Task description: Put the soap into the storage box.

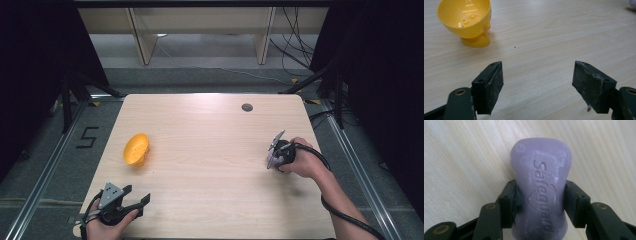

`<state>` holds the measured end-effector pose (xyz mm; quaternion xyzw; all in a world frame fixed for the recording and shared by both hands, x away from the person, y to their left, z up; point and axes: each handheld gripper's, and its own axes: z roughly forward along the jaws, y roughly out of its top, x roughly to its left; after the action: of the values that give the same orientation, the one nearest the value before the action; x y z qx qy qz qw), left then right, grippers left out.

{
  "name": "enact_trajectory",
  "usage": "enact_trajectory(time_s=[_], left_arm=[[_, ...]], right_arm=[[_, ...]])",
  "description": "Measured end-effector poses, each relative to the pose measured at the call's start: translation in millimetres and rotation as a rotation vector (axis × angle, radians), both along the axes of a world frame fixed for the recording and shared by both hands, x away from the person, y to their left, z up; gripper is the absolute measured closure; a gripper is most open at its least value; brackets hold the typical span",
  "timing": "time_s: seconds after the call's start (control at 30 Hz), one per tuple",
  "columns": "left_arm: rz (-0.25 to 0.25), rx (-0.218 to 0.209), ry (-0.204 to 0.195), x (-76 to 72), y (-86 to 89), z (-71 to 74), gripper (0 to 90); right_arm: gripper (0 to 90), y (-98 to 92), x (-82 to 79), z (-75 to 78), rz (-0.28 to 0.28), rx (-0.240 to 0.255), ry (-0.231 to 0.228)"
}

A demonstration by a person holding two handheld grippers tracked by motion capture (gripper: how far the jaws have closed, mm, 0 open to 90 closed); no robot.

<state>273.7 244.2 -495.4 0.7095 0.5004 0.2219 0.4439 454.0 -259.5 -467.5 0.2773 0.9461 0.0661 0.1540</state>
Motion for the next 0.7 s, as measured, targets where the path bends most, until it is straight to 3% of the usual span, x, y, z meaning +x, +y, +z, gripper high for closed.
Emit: enact_trajectory(time_s=[0.23,0.37,0.47,0.5,0.7], left_arm=[[0.004,0.008,0.006,0.0,0.3,0.2,24.0],[0.004,0.006,0.006,0.0,0.3,0.1,24.0],[0.003,0.007,0.007,0.1,0.3,0.1,24.0],[0.002,0.007,0.006,0.2,0.2,0.2,24.2],[0.004,0.005,0.006,-0.5,0.1,0.7,24.7]], right_arm=[[50.4,0.5,-7.9,4.7,-0.014,0.016,-0.050],[50.4,-0.5,-11.2,7.0,-0.026,0.028,-0.101],[50.4,-0.9,-13.6,9.3,-0.023,0.031,-0.126],[50.4,-1.3,-15.3,11.0,-0.013,0.023,-0.158],[50.4,1.2,-21.3,15.7,-0.003,0.029,-0.197]])
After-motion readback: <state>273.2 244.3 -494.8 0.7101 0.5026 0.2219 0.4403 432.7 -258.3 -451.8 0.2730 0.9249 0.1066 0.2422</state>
